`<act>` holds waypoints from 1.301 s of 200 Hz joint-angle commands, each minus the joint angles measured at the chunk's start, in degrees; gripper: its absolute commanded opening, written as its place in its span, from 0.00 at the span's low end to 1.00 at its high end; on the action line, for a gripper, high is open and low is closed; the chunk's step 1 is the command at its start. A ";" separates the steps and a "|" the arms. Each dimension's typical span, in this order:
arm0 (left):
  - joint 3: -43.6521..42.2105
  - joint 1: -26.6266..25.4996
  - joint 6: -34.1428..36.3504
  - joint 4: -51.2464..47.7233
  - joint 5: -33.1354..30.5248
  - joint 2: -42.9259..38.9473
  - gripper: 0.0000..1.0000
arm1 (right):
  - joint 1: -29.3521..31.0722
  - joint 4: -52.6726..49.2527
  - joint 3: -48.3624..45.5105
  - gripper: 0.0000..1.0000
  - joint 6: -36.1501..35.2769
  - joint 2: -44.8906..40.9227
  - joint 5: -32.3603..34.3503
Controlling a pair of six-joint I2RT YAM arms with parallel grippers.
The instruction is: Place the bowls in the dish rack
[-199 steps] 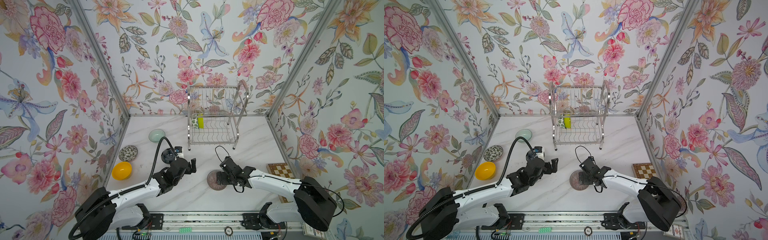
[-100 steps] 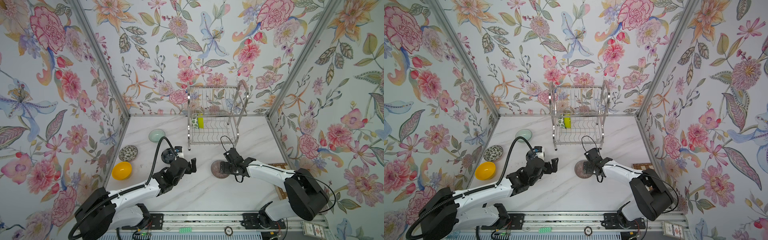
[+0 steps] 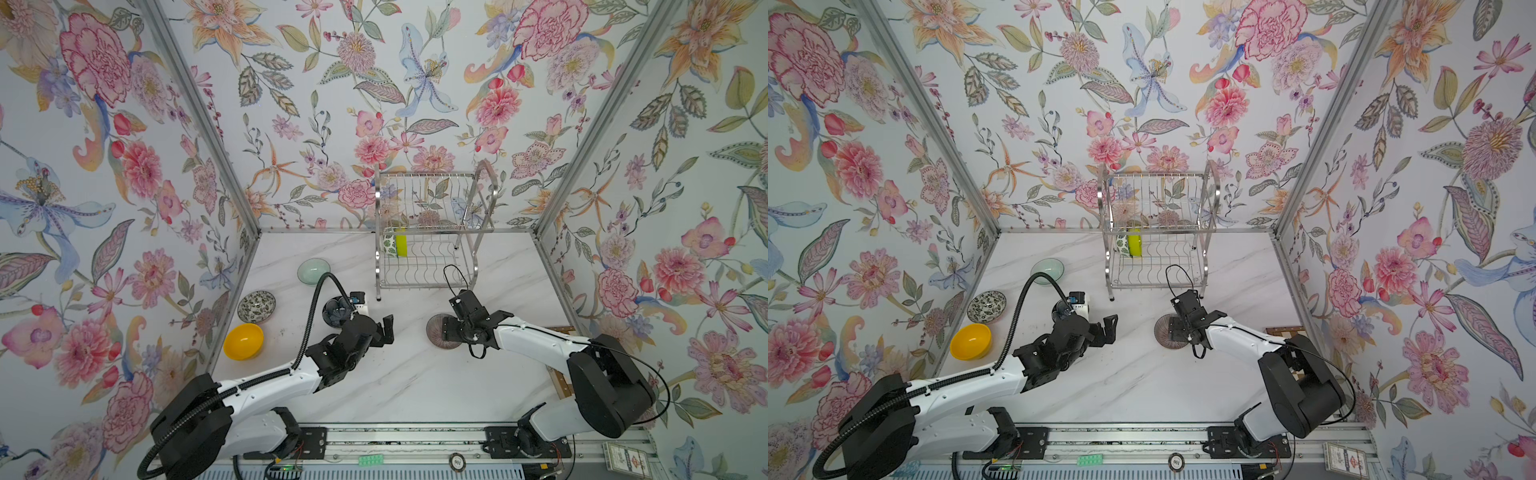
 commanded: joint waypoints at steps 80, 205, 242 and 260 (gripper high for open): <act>3.09 -3.84 -0.70 5.39 1.83 5.29 0.99 | 0.17 0.88 -2.64 0.46 0.64 -4.97 -1.99; 4.29 -7.46 -0.65 5.85 -0.94 6.23 0.99 | 0.68 1.53 -3.86 0.03 -0.89 -6.77 1.09; 4.81 -8.10 -0.05 5.93 -1.31 5.55 0.99 | 1.00 7.57 -4.66 0.00 -0.42 -11.27 1.41; 5.28 -8.14 -0.37 6.29 -1.27 5.77 0.99 | 1.84 11.45 -4.89 0.00 -0.64 -12.11 3.58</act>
